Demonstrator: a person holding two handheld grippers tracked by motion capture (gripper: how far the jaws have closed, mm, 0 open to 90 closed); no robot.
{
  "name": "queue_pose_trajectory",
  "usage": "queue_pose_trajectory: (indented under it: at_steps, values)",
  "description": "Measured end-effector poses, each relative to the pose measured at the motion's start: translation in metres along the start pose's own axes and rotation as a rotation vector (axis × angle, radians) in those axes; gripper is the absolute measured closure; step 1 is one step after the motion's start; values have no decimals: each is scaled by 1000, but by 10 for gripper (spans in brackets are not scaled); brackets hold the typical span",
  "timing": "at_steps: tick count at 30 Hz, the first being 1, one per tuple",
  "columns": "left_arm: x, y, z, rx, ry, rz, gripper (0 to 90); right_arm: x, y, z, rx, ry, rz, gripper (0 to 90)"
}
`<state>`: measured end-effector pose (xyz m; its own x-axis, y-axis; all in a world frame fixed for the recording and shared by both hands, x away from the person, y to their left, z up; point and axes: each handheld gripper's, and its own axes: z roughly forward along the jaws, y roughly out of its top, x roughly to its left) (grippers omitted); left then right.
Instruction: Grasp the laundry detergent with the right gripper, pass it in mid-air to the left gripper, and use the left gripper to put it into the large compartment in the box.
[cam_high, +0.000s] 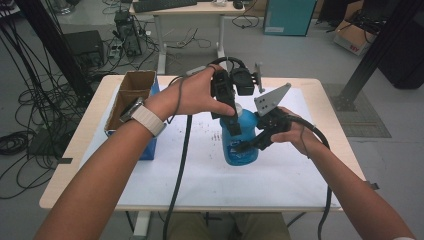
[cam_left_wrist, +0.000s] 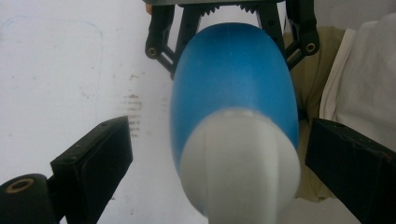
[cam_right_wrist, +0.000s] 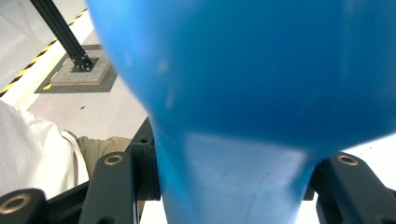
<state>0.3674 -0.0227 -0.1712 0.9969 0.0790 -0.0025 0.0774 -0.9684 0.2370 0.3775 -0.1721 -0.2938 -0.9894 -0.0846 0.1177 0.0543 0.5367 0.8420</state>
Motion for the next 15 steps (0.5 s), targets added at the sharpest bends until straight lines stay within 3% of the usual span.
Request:
queue_pose_trajectory:
  at_steps: [15]
  values:
    - [1, 2, 10, 5, -33, 12, 173, 2, -2, 3, 2, 10, 0, 436]
